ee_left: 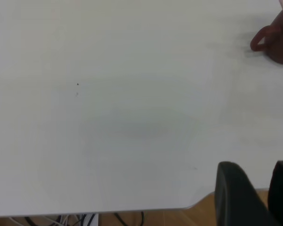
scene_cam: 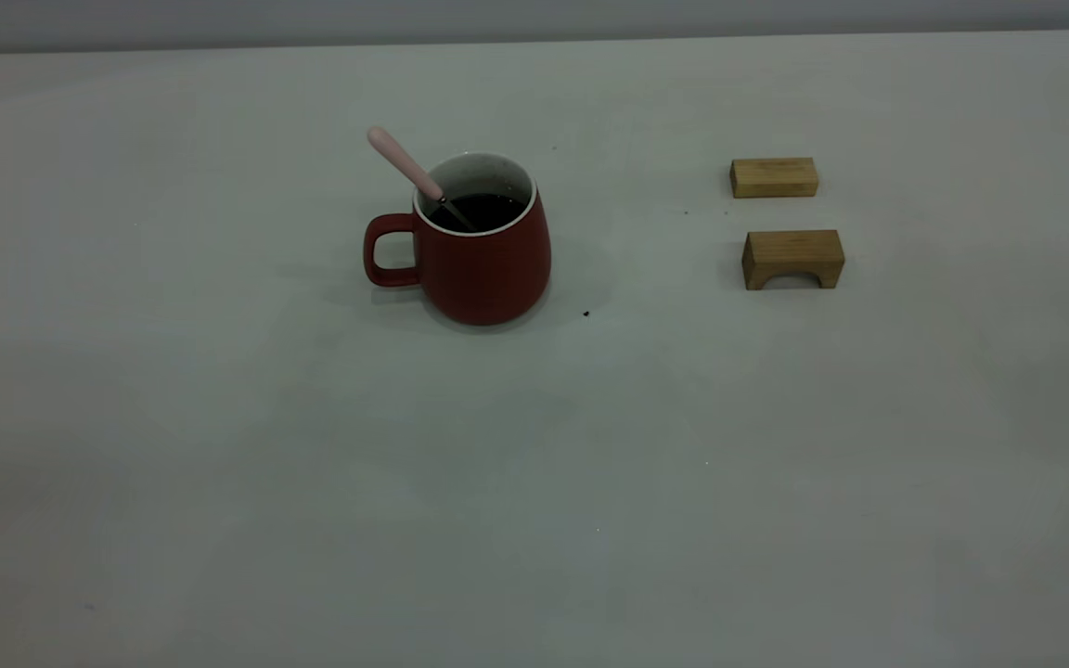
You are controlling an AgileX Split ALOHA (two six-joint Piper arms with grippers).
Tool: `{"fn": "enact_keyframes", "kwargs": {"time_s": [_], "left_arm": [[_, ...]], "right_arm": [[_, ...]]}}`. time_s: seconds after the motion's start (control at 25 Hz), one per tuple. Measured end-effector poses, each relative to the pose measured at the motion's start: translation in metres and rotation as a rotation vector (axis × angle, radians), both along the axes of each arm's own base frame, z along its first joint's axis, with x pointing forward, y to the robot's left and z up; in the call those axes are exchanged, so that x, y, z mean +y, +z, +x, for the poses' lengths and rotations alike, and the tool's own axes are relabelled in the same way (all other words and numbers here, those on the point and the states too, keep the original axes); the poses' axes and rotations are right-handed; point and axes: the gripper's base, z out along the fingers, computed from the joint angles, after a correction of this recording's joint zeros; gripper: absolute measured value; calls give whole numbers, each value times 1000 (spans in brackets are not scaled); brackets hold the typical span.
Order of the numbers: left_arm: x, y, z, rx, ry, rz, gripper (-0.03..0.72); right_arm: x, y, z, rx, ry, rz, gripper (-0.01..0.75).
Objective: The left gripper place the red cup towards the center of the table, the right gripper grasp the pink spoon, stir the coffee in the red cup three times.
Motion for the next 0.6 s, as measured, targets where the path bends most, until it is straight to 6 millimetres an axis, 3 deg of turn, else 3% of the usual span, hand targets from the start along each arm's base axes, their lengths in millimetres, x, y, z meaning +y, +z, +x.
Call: {"fn": "enact_keyframes", "kwargs": {"time_s": [0.2, 0.6], "left_arm": [[0, 0, 0, 0, 0, 0, 245], [0, 0, 0, 0, 0, 0, 245]], "right_arm": [[-4, -31, -7, -56, -104, -9, 562], [-8, -35, -12, -148, -254, 17, 562]]}}
